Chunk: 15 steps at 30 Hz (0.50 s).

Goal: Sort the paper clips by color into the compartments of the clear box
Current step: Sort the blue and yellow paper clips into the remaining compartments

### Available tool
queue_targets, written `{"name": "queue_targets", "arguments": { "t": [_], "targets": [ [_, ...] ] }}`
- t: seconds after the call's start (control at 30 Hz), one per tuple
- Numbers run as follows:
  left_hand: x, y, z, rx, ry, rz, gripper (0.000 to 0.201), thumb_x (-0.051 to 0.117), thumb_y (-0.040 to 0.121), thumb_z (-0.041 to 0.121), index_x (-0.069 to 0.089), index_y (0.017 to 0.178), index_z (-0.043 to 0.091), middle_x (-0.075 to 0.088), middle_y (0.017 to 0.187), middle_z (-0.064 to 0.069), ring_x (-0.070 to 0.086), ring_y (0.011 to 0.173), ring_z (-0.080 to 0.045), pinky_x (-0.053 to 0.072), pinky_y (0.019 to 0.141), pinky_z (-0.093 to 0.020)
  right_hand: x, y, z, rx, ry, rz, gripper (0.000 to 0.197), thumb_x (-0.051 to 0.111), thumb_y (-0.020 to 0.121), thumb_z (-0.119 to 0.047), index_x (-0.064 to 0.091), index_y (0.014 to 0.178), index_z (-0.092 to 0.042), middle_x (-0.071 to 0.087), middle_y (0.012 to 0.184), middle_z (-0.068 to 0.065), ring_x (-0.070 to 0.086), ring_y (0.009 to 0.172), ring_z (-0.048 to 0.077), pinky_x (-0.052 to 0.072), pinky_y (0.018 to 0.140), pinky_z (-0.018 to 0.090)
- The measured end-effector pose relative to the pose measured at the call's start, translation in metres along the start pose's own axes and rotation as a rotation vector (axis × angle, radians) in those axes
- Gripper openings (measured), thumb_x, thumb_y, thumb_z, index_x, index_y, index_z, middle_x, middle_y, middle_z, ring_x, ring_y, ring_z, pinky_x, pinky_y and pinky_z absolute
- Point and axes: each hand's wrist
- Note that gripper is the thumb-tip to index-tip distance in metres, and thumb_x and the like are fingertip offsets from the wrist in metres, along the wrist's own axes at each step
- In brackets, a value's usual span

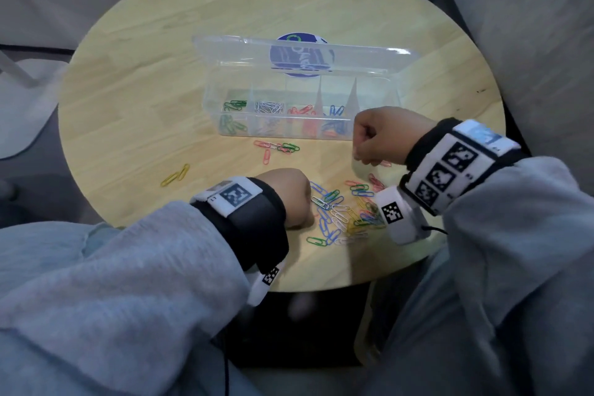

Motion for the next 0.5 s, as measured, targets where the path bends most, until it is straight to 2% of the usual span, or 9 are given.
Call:
{"name": "queue_targets", "arguments": {
  "t": [0.07,0.13,0.17,0.23,0.3,0.37,0.43,0.5],
  "targets": [
    [-0.007,0.000,-0.005,0.004,-0.155,-0.009,0.010,0.064,0.077,0.020,0.061,0.068,0.017,0.059,0.062,0.001,0.051,0.054,-0.016,0.041,0.056,-0.021,-0.004,-0.003,0.008,0.047,0.205,-0.024,0.026,0.049,0.084,0.006,0.051,0.069,-0.015,0.058,0.061,0.004,0.056,0.050,0.014,0.047,0.053,0.026],
    [-0.018,0.001,-0.011,0.025,-0.338,-0.016,0.020,0.069,0.075,0.019,0.056,0.060,0.019,0.063,0.064,0.000,0.051,0.054,-0.014,0.043,0.059,-0.021,-0.006,-0.006,0.017,0.105,0.349,-0.057,0.030,0.039,0.085,0.011,0.051,0.073,-0.014,0.053,0.062,0.008,0.054,0.043,0.012,0.047,0.052,0.025],
    [-0.023,0.002,-0.014,0.035,-0.434,-0.011,0.023,0.070,0.075,0.016,0.054,0.058,0.019,0.061,0.063,0.000,0.049,0.053,-0.013,0.042,0.056,-0.019,-0.006,-0.007,0.021,0.133,0.371,-0.066,0.031,0.037,0.086,0.011,0.051,0.073,-0.014,0.051,0.062,0.008,0.052,0.043,0.012,0.046,0.049,0.023],
    [-0.031,0.002,-0.019,0.051,-0.661,0.013,0.031,0.067,0.077,0.005,0.050,0.055,0.017,0.056,0.057,-0.002,0.047,0.049,-0.011,0.040,0.049,-0.015,-0.006,-0.010,0.030,0.183,0.300,-0.061,0.028,0.041,0.087,0.006,0.053,0.072,-0.015,0.050,0.063,0.005,0.049,0.049,0.014,0.042,0.049,0.023],
    [-0.036,0.003,-0.021,0.068,-0.886,0.027,0.036,0.061,0.080,-0.005,0.044,0.054,0.014,0.056,0.055,-0.004,0.047,0.045,-0.010,0.040,0.043,-0.013,-0.005,-0.011,0.038,0.211,0.114,-0.045,0.017,0.053,0.087,-0.007,0.056,0.072,-0.016,0.052,0.063,0.001,0.048,0.054,0.014,0.040,0.049,0.023],
    [-0.036,0.003,-0.021,0.069,-1.020,0.026,0.036,0.057,0.082,-0.008,0.042,0.056,0.013,0.059,0.050,-0.001,0.049,0.040,-0.006,0.040,0.041,-0.012,-0.002,-0.014,0.043,0.218,-0.078,-0.044,0.005,0.061,0.083,-0.017,0.059,0.079,-0.015,0.052,0.064,0.000,0.050,0.059,0.016,0.037,0.051,0.023],
    [-0.036,0.003,-0.019,0.055,-1.113,0.023,0.032,0.051,0.084,-0.010,0.046,0.063,0.013,0.058,0.045,0.003,0.049,0.037,-0.004,0.039,0.039,-0.011,0.001,-0.014,0.042,0.200,-0.197,-0.062,0.006,0.065,0.080,-0.017,0.061,0.083,-0.015,0.051,0.064,-0.004,0.048,0.064,0.015,0.035,0.053,0.023],
    [-0.037,0.003,-0.017,0.031,-1.192,0.015,0.029,0.043,0.085,-0.011,0.051,0.072,0.014,0.055,0.045,0.001,0.047,0.035,-0.004,0.037,0.037,-0.010,0.004,-0.013,0.041,0.178,-0.224,-0.092,0.010,0.068,0.078,-0.015,0.061,0.086,-0.016,0.049,0.064,-0.007,0.045,0.059,0.011,0.035,0.054,0.023]
  ]
}}
Point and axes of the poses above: each hand's wrist, its own y-axis towards the middle knuckle, its own x-axis out of the palm, z = x × y
